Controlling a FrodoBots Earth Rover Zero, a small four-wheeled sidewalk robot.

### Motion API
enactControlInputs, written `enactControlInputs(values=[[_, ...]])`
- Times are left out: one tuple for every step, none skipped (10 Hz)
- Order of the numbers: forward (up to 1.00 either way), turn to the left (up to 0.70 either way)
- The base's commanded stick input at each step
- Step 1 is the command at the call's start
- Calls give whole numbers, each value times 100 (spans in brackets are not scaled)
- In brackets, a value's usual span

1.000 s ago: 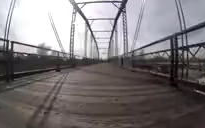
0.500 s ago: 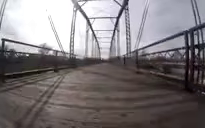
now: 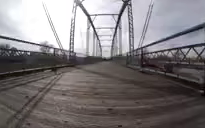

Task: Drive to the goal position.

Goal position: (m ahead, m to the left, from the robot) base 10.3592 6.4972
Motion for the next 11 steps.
enactControlInputs(values=[[100, 0], [100, 0], [100, 0], [100, 0], [100, 0], [100, 0], [100, 0], [100, 0], [100, 0], [100, 0], [100, 0]])
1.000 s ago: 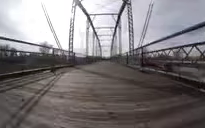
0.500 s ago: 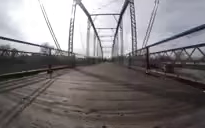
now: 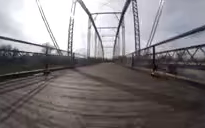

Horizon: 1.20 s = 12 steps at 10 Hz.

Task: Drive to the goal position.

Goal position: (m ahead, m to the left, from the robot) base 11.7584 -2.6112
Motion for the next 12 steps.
enactControlInputs(values=[[100, 0], [100, 0], [100, 0], [100, 0], [100, -2], [100, -12], [100, -29], [100, -27], [100, -2], [100, 0], [100, 0], [100, 0]])
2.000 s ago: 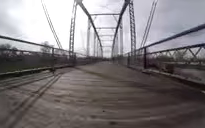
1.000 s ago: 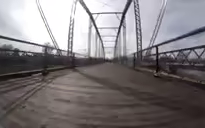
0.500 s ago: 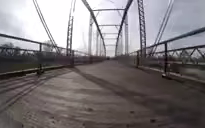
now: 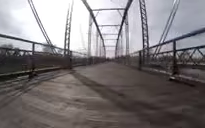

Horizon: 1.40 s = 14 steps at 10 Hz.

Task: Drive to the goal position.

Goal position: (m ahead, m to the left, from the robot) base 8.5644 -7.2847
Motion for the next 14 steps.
enactControlInputs(values=[[100, 0], [100, 0], [100, 0], [100, 0], [100, 0], [100, 0], [100, 0], [100, 0], [100, 0], [100, 0], [100, 0], [100, 0], [100, 0], [100, 0]])
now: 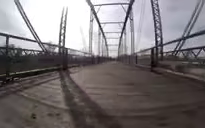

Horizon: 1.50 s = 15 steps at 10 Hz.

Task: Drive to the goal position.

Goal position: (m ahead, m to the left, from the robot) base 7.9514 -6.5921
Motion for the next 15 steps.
enactControlInputs(values=[[100, 0], [100, 0], [100, 0], [100, 0], [100, 0], [100, 0], [100, 0], [100, 0], [100, 0], [100, 0], [100, 0], [100, 0], [100, 0], [100, -2], [100, -10]])
